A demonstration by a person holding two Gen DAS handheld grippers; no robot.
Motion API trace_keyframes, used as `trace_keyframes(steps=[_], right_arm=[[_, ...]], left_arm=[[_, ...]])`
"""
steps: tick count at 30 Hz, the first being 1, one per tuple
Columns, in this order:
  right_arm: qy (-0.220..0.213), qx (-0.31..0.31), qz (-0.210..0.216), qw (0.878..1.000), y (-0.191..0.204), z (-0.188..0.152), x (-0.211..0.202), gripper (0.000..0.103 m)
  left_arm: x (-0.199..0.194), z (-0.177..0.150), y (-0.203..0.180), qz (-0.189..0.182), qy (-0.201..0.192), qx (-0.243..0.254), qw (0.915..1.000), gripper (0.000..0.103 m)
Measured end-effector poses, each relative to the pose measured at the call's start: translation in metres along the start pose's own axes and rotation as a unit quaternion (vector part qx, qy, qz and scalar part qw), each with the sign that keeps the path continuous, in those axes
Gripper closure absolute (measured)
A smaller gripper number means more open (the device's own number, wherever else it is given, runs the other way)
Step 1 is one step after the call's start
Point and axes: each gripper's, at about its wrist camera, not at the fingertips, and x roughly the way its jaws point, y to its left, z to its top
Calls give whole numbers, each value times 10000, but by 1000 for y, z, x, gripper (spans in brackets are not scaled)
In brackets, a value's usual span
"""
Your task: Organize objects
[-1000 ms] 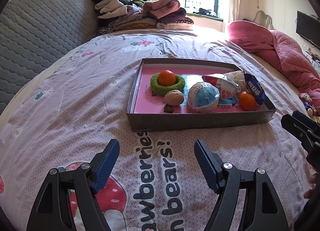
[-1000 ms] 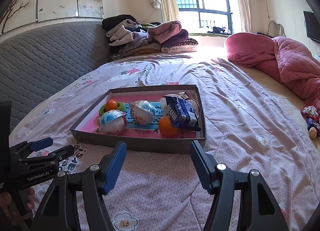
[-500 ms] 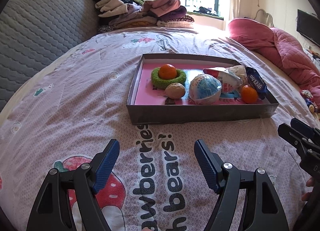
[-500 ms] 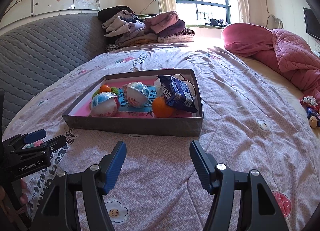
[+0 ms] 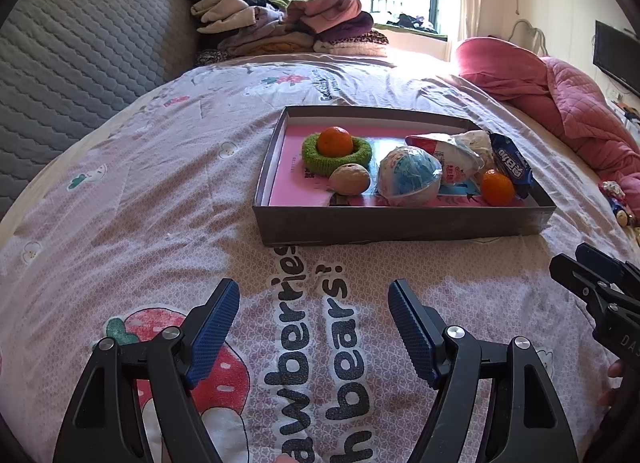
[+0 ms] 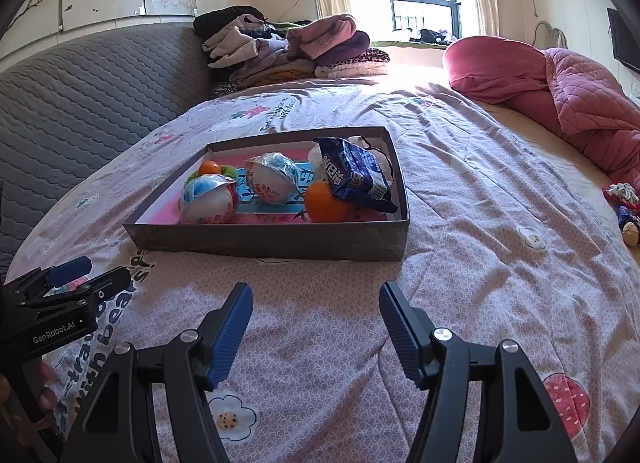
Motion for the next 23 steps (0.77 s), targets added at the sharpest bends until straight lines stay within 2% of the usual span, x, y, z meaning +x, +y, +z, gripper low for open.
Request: trace_keyframes(steps=[23], right_arm=[[114,-38,-6,9999,1,-1,5,38]], left_arm=[[1,-1,-4,-27,40,90,9999,25]])
